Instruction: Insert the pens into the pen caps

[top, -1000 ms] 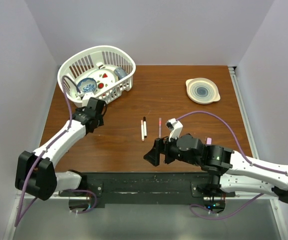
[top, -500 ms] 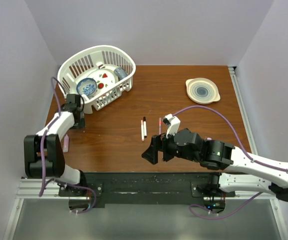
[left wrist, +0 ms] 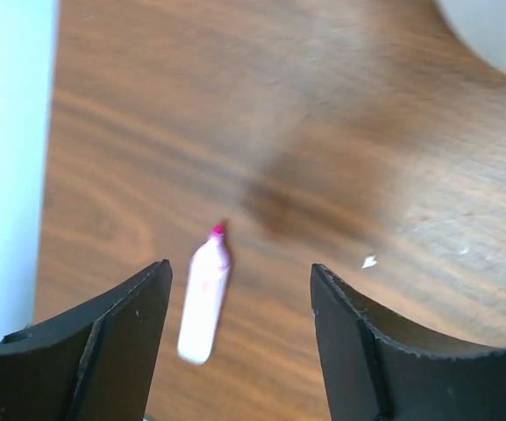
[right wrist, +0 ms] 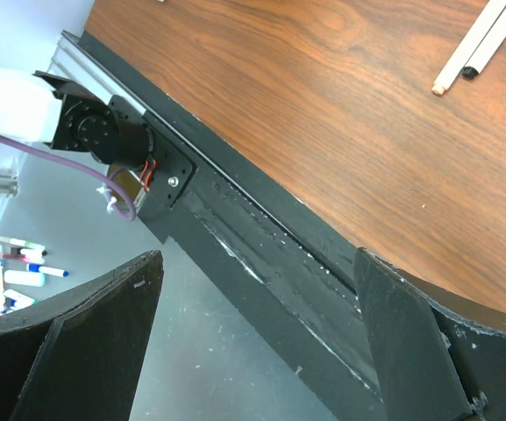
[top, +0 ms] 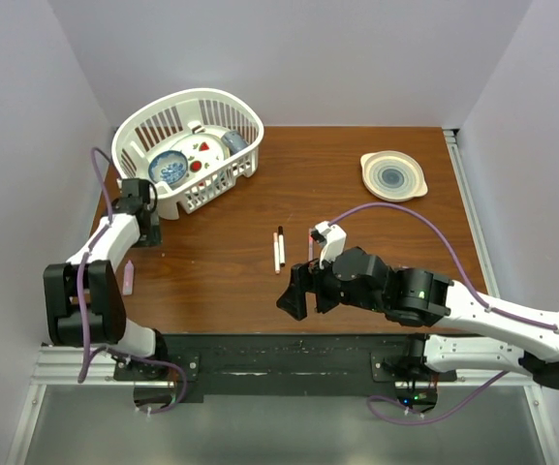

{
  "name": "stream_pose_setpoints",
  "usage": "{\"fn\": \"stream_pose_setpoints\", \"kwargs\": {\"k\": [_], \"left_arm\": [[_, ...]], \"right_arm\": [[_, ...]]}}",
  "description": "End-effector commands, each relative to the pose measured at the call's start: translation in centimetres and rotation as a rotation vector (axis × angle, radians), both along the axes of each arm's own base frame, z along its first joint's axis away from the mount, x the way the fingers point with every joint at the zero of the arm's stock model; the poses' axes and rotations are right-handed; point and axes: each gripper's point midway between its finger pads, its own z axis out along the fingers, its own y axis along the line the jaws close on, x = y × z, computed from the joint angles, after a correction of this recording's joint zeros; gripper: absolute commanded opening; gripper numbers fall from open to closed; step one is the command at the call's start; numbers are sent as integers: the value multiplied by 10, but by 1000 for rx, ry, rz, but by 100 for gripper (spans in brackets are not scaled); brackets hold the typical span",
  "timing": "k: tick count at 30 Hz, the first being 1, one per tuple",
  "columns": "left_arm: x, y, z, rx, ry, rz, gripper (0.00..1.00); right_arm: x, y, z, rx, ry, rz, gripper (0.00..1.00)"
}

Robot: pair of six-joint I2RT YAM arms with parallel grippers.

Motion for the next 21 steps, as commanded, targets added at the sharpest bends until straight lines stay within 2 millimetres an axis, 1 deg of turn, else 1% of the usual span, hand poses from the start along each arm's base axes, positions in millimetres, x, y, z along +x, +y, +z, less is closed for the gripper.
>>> {"fn": "stream_pose_setpoints", "kwargs": {"k": [1, 2, 4, 6, 7, 9, 10, 12, 14, 15, 16, 17, 18, 20, 21], "left_arm": [[-13, 18, 35, 63, -56, 119, 70], [-13, 20, 41, 73, -81, 156, 72], [-14, 28, 61, 112, -143, 208, 75], [-13, 31, 72, 123, -205, 256, 79], [-15, 36, 80, 144, -236, 278, 85], [-19, 45, 89, 190, -273, 355, 90], [-29, 53, 92, 239, -255, 406, 100], [-34, 62, 96, 242, -285, 480, 100], [-32, 62, 93, 213, -306, 481, 100], [-32, 66, 93, 198, -318, 498, 100], [-30, 63, 89, 151, -322, 499, 100], [-26, 63, 90, 117, -334, 507, 100], [-29, 64, 82, 88, -292, 508, 100], [-31, 64, 83, 82, -267, 528, 100], [-36, 66, 82, 97, -249, 543, 100]], "right_arm": [[3, 8, 8, 24, -22, 12, 93], [2, 9, 7, 25, -19, 14, 93], [2, 9, 6, 24, -17, 16, 93], [1, 7, 6, 17, -18, 15, 93], [2, 6, 8, 19, -23, 14, 93], [3, 4, 8, 19, -28, 9, 93], [3, 4, 8, 18, -30, 9, 93], [3, 5, 9, 27, -31, 8, 93], [2, 7, 6, 24, -24, 14, 93], [2, 7, 5, 25, -22, 16, 93], [2, 8, 4, 23, -19, 16, 93], [2, 8, 3, 20, -19, 14, 93], [3, 9, 4, 23, -22, 11, 93], [4, 8, 3, 25, -23, 5, 93], [3, 8, 4, 34, -24, 7, 93]]}}
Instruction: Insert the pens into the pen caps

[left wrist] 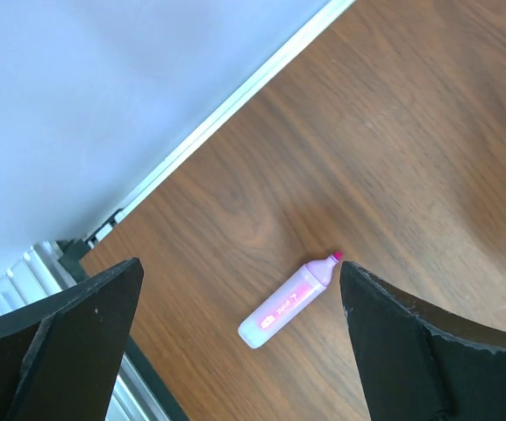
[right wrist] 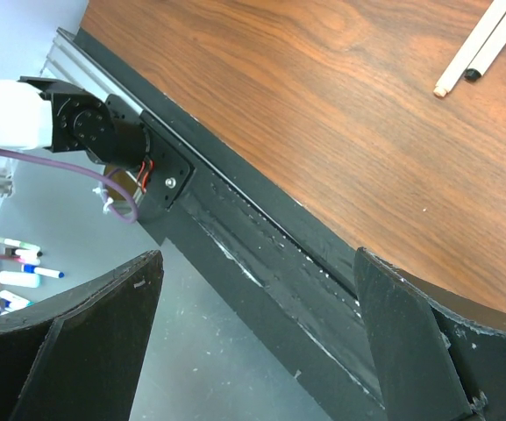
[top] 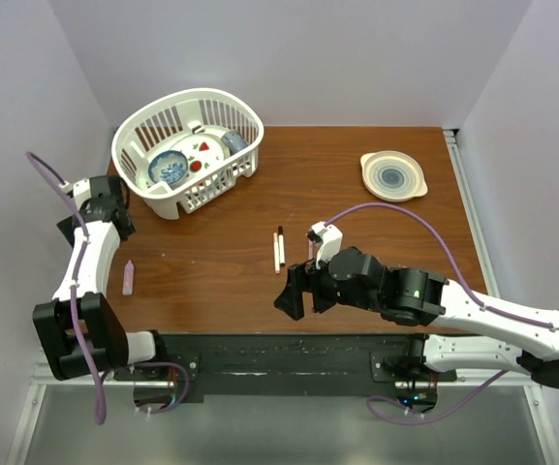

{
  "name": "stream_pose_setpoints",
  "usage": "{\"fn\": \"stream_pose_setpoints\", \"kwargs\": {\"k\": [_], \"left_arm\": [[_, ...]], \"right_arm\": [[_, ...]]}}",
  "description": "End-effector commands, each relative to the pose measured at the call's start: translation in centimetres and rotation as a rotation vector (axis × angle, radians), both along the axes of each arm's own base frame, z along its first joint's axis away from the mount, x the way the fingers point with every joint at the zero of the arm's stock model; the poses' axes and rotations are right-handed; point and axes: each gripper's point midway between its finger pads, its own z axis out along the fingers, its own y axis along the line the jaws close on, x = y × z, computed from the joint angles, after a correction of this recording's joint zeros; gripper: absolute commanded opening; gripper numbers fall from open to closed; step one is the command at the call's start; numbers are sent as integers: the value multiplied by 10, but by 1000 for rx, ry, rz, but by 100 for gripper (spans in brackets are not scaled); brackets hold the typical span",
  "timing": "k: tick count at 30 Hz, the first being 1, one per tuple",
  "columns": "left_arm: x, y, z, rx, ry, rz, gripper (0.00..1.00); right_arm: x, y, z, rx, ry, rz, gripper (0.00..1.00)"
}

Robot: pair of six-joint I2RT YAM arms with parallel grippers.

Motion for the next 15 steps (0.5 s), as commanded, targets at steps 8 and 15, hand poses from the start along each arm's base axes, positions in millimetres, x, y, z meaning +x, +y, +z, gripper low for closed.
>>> {"fn": "stream_pose_setpoints", "kwargs": {"k": [8, 15], "left_arm": [[-2, -10, -33, -185, -36, 49, 100], [-17, -14, -64, -231, 63, 159, 98]], "right_arm": [[-1, 9, 5, 50, -3, 18, 93], [-4, 14, 6, 59, 11, 32, 93]]}}
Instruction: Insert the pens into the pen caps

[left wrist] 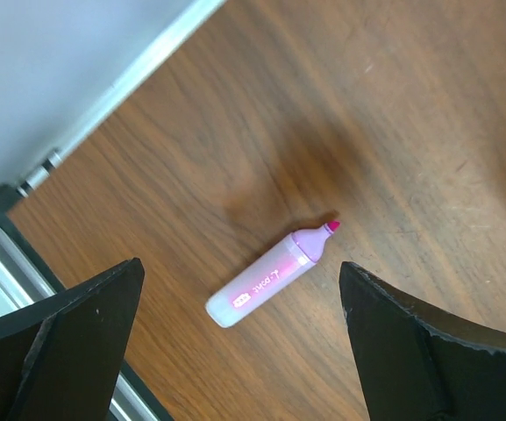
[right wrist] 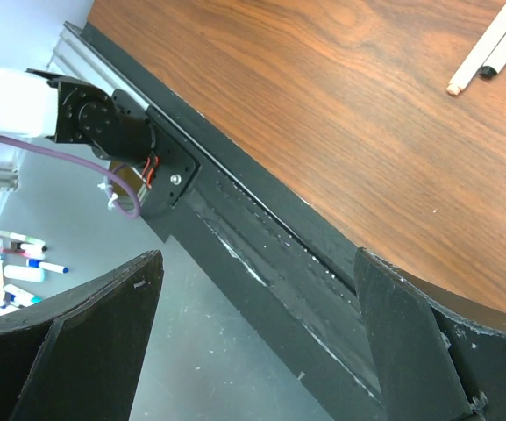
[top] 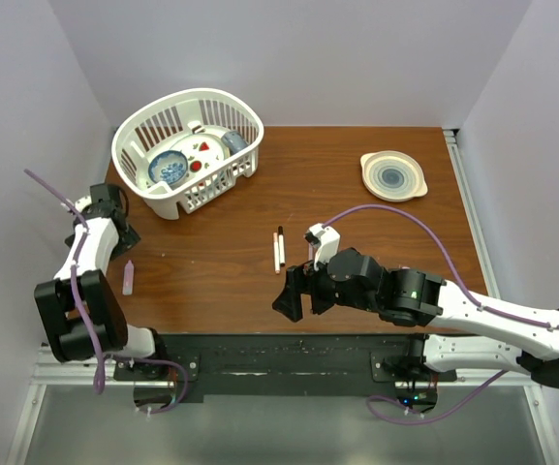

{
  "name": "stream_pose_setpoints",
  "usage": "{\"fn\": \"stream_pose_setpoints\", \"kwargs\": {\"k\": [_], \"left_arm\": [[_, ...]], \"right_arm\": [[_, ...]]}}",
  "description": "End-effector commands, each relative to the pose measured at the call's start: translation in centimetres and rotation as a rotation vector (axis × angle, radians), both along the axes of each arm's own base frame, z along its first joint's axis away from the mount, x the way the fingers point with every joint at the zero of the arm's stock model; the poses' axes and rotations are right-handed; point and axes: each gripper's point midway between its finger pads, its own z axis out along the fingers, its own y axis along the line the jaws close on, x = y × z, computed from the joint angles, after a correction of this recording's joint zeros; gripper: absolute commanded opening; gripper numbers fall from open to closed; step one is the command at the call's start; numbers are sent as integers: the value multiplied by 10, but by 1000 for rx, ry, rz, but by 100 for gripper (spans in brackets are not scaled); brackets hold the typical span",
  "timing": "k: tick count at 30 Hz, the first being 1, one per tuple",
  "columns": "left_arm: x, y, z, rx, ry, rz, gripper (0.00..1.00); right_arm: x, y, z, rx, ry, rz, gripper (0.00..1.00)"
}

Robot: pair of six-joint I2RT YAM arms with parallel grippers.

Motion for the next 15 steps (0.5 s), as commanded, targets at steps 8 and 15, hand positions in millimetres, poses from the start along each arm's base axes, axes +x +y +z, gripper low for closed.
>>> {"fn": "stream_pose_setpoints", "kwargs": {"k": [8, 15], "left_arm": [[-22, -7, -49, -68, 125, 130, 96], [-24, -15, -65, -117, 146, 145, 92]], "right_arm": [[-1, 6, 11, 60, 1, 7, 93], [-2, 7, 10, 59, 7, 7, 93]]}}
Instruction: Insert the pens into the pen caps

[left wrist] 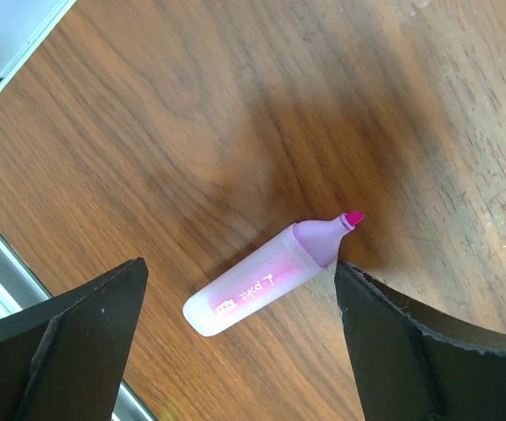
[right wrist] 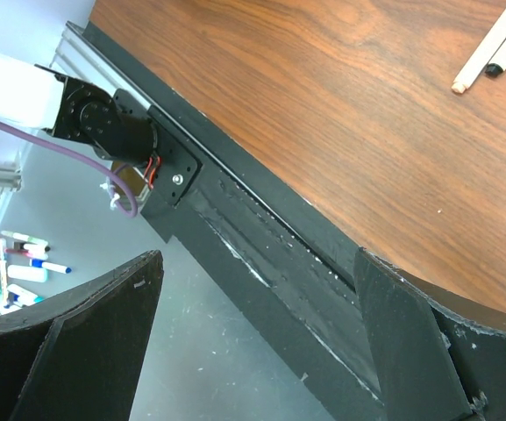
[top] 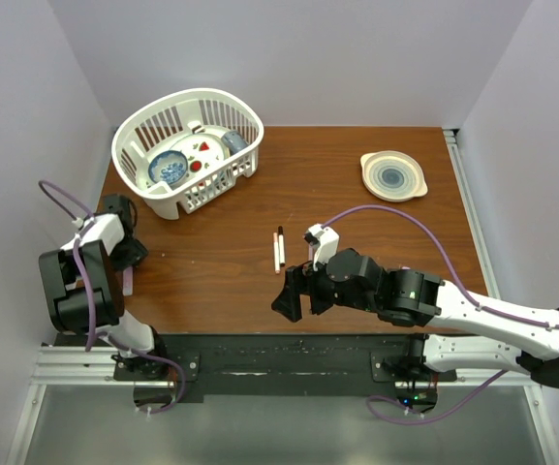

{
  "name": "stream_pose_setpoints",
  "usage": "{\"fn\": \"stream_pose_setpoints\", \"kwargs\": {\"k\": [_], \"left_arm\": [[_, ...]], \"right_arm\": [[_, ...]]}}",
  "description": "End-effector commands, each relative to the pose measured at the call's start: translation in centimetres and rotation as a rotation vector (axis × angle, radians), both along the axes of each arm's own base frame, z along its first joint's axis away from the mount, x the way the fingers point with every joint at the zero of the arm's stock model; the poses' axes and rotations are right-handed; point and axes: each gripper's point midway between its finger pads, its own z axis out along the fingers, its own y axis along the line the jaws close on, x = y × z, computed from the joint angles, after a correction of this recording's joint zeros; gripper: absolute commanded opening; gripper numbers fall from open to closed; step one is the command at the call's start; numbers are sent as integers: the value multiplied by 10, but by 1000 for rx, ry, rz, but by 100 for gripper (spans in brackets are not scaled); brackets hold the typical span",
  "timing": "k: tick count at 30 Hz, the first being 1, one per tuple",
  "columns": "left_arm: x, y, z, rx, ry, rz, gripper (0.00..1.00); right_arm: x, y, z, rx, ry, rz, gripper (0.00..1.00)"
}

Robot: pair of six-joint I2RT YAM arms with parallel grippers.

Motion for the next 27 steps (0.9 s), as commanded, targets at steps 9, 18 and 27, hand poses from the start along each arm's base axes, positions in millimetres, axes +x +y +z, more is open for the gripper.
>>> {"fn": "stream_pose_setpoints", "kwargs": {"k": [9, 18, 27], "left_arm": [[-12, -17, -22, -82, -22, 82, 74], [-11, -36, -32, -173, -90, 85, 61], [-8, -53, -36, -249, -163, 68, 40]], "right_arm": [[-4, 11, 8, 66, 28, 16, 93], [-8, 3, 14, 97, 34, 9, 91], [-11, 0, 15, 113, 44, 10, 91]]}}
